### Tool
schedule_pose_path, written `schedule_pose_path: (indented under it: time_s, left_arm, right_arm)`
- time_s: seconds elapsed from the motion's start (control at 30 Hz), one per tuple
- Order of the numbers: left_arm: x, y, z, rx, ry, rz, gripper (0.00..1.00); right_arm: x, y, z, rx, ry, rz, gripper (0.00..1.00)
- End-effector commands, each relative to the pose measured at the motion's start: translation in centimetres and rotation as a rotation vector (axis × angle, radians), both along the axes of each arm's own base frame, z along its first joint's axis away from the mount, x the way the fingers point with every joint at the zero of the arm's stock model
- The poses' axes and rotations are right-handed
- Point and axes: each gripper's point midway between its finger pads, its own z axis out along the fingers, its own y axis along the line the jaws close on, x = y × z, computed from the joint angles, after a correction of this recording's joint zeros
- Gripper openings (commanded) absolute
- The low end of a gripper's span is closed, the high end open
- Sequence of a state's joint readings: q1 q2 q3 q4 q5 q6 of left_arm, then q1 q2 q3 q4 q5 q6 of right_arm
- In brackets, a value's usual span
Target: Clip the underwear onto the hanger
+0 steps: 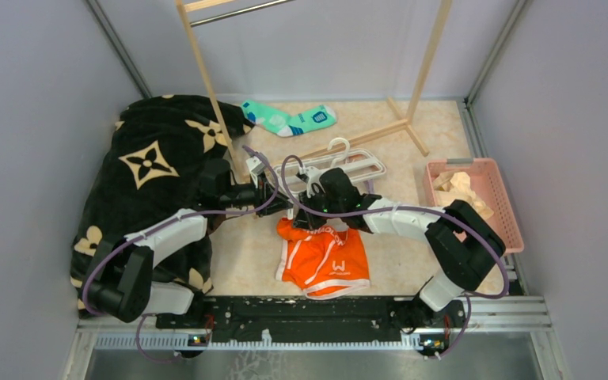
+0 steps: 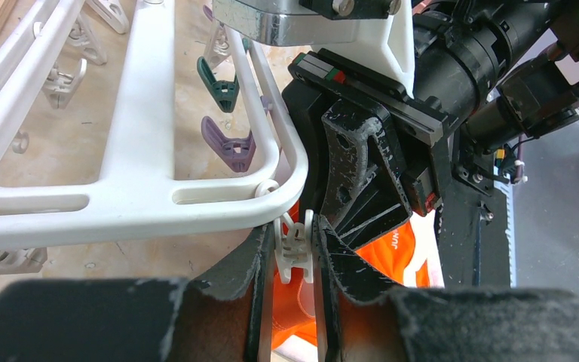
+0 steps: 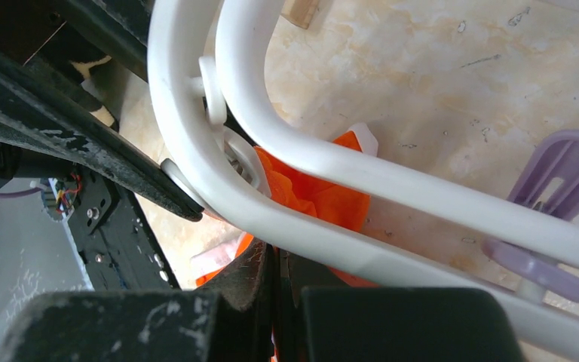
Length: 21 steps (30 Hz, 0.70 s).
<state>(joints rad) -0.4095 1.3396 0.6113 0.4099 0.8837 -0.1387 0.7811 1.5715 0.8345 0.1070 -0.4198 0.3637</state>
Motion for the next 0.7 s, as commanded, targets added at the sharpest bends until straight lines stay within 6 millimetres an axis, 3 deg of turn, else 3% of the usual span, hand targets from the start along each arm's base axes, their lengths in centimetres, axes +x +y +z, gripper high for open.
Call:
schedule_pose_path:
  time_s: [0.0, 0.67]
  left_arm:
    - [-1.3, -1.2, 2.7, -0.057, -0.069, -0.116, 0.00]
    - [-1.1, -1.2, 2.4, -0.031, -0.080, -0.106, 0.00]
  right_arm:
    - [2.0, 0.8, 3.1, 0.064, -0.058, -0.034, 0.00]
    - [0.6, 1.5, 4.6, 0.128, -0.035, 0.039, 0.00]
